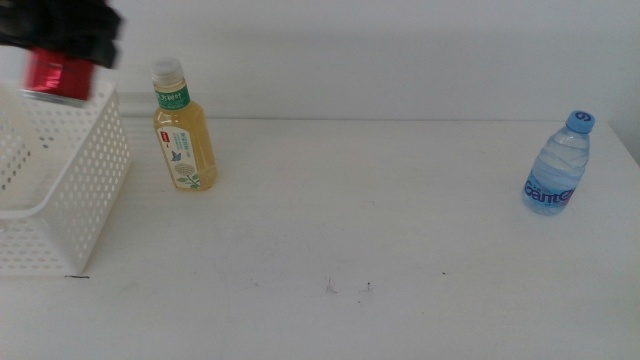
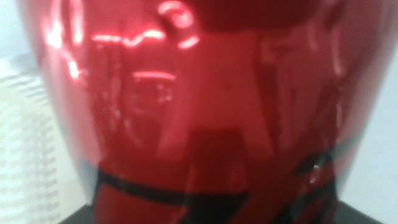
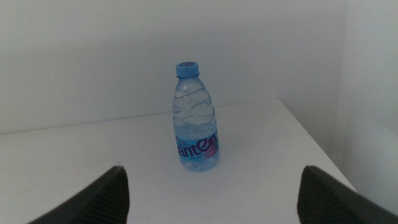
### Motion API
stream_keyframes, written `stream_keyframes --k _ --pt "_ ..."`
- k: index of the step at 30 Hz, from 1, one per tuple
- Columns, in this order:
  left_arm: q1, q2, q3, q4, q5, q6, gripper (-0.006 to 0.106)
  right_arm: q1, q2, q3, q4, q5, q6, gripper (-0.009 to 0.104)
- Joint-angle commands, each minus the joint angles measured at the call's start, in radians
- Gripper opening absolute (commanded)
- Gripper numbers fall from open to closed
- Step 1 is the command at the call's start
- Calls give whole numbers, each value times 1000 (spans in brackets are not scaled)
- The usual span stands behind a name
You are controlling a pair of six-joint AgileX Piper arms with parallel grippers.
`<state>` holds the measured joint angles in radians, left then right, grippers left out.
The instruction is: Use arms to grab the bottles and put them into the dustbin to the left of the table.
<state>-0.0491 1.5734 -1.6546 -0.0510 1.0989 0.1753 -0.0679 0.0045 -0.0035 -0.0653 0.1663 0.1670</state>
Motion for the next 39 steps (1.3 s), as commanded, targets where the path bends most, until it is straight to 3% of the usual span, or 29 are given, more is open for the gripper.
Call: stream_keyframes --k 1,5,11,28,31,34,35,36,38,39 --pt "67 23 -55 0 35 37 -2 -3 -5 3 -7 -10 -7 92" --pt "186 69 -67 -12 47 130 -2 -3 -5 3 -7 -10 -7 92" --pt "296 183 -67 -20 88 142 -2 -3 -5 3 -7 -10 -7 92" --pt "309 434 -67 51 -87 161 3 -3 -5 3 -7 -10 -7 92" --pt "309 434 -67 51 -91 161 12 -3 -5 3 -7 -10 -7 92" --pt "309 434 -67 45 -91 164 31 -3 -5 3 -7 -10 -7 92" --pt "309 435 -67 45 -91 164 40 -3 -5 3 -7 -10 -7 92" --pt "309 435 -67 45 -91 164 74 -3 -5 3 -7 -10 -7 92" --pt "309 435 -67 43 -86 159 94 -3 -5 3 -7 -10 -7 92" --pt "309 435 -67 35 -73 156 94 -3 -5 3 -7 -10 -7 92"
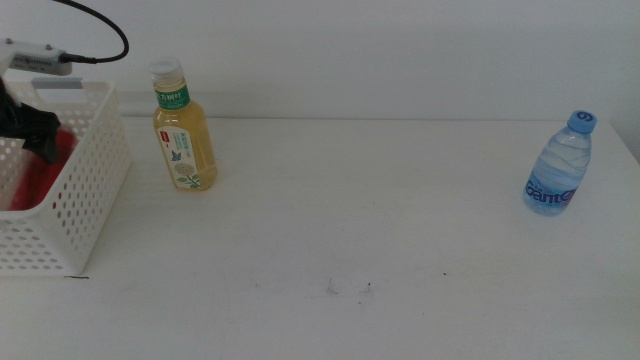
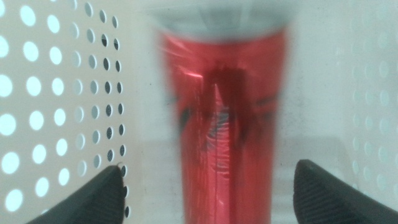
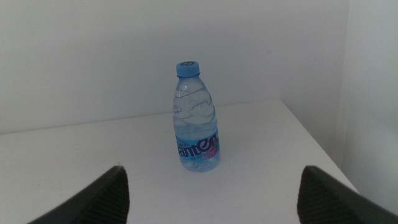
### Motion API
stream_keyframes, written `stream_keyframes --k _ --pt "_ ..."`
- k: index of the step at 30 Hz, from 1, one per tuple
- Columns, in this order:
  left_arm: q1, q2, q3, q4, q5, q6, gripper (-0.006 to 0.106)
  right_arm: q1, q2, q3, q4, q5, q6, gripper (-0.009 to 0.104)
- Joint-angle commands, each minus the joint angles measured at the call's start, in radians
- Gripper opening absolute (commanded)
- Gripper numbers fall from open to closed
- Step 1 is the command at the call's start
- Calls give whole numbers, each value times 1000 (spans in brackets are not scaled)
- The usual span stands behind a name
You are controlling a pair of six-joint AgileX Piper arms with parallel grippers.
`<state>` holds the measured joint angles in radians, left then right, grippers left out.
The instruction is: Use arms to grab the bottles and put them into the dustbin to the left of the table.
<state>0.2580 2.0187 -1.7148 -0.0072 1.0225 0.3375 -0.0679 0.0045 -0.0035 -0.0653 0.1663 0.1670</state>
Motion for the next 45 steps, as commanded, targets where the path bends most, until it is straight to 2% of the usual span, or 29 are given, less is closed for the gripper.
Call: stream_keyframes --k 1,10,14,16,18,22,24,27,28,32,35,37,45 --pt "2 -11 -7 -9 15 -6 94 -3 -5 3 -7 -10 -7 92" --pt "-17 -159 -17 -11 101 -106 94 -3 -5 3 -7 -10 -7 92" --pt "-102 -316 65 -16 64 -160 94 -3 -5 3 -7 -10 -7 92" --pt "-163 -418 162 56 -14 -252 94 -3 -5 3 -7 -10 -7 92" --pt "-234 -527 292 118 -121 -345 94 -3 -5 3 -7 -10 -7 92" --pt "-368 -711 593 184 -438 -509 94 -3 -5 3 -7 -10 -7 92" --pt "-429 -788 787 260 -660 -605 94 -3 -5 3 -7 -10 -7 92" --pt "-444 -834 1067 403 -1014 -762 94 -3 -5 3 -7 -10 -7 92" --pt "-431 -834 1131 410 -1117 -788 94 -3 -5 3 -7 -10 -7 92" --pt "-348 -786 1363 336 -1580 -757 94 -3 -5 3 -7 -10 -7 92" --pt "-326 -720 1463 234 -1815 -616 94 -3 -5 3 -7 -10 -7 92" --pt "-326 -671 1488 187 -1902 -561 94 -3 -5 3 -7 -10 -7 92" --pt "-326 -462 1458 155 -2113 -551 94 -3 -5 3 -7 -10 -7 92"
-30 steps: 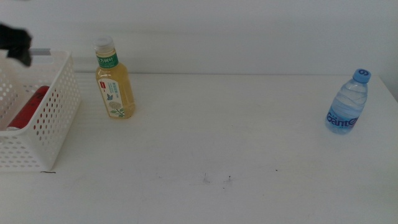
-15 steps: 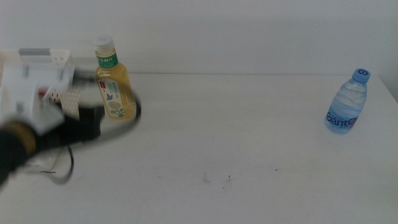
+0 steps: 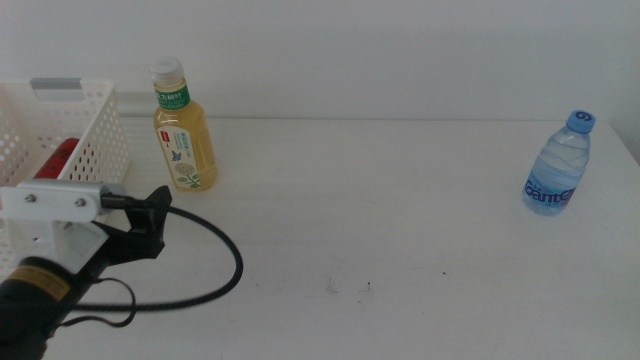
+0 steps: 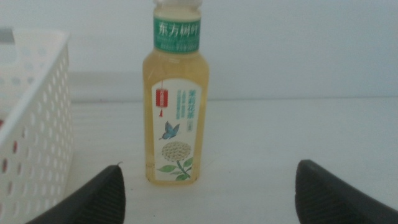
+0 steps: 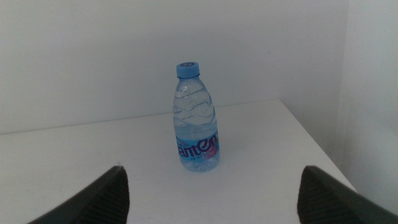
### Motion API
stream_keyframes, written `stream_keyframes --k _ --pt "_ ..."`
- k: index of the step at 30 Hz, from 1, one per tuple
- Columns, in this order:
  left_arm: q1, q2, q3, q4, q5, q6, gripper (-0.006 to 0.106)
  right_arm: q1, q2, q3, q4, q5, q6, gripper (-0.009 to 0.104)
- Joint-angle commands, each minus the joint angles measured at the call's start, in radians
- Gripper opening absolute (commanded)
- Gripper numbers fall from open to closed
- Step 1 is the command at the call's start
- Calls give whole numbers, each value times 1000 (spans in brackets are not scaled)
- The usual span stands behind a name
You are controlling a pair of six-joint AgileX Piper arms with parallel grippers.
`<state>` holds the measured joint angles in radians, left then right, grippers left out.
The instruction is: Use arms to grab the bottles and put them into the dustbin to the left of the table.
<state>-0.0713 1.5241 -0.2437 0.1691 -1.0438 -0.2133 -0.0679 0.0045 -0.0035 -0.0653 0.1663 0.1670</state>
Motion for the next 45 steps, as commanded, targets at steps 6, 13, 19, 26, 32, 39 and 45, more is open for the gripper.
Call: stream_keyframes --k 6,13,19,26,32,39,45 --pt "3 173 -131 -24 -45 0 94 -3 -5 3 -7 -10 -7 92" --pt "3 306 -291 -24 -29 5 94 -3 -5 3 -7 -10 -7 92" --pt "3 421 -417 -24 -29 5 94 -3 -5 3 -7 -10 -7 92" --pt "3 548 -538 -24 -29 5 94 -3 -5 3 -7 -10 -7 92" --pt "3 637 -634 -20 -29 5 94 -3 -5 3 -7 -10 -7 92" --pt "3 703 -711 -21 -29 7 94 -3 -5 3 -7 -10 -7 92" --pt "3 741 -756 -21 -28 35 94 -3 -5 3 -7 -10 -7 92"
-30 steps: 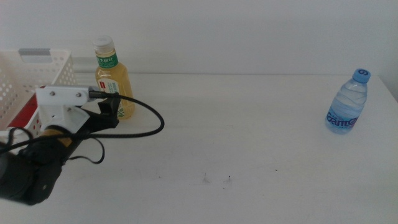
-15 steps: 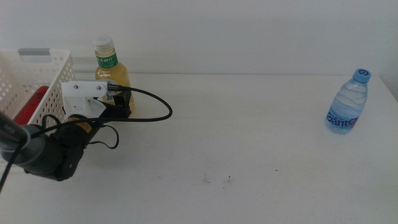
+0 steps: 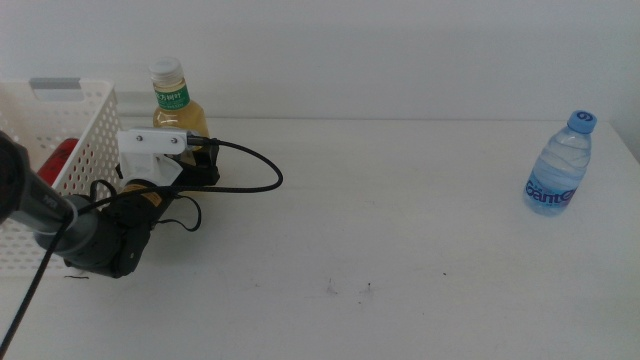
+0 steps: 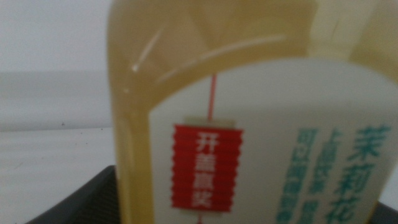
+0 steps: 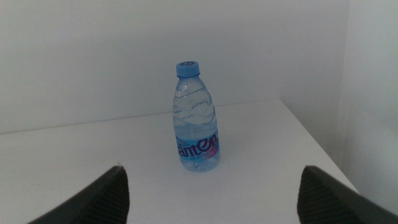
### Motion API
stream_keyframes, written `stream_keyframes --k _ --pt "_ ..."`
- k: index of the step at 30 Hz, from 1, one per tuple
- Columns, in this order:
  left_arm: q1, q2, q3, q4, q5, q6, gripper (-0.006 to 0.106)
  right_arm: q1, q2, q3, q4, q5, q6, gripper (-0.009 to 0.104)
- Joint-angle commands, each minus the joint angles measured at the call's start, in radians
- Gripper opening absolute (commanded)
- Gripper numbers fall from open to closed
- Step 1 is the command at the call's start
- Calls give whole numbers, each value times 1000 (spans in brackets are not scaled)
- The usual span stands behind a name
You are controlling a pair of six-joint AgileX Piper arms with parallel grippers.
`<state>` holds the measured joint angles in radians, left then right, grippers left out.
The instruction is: Use arms to grab the bottles and put them into the dustbin to the left of the table.
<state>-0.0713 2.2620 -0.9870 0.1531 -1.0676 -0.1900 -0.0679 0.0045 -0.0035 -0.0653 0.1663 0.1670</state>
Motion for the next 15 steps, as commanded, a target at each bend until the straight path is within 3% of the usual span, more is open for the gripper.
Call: stream_keyframes --k 1,5,7,11,15 --pt "3 6 -16 -6 -4 11 94 -3 -5 3 -7 -10 -7 92" --pt "2 6 -24 -4 4 11 92 -3 -5 3 -7 -10 -7 92" --pt "2 6 -24 -4 -6 9 85 -3 -5 3 -7 -10 -7 92" --pt "2 -4 -22 32 -59 0 57 -3 -5 3 -7 -10 -7 92" --pt "2 -102 28 119 55 -32 29 -3 -5 3 -7 -10 -7 92"
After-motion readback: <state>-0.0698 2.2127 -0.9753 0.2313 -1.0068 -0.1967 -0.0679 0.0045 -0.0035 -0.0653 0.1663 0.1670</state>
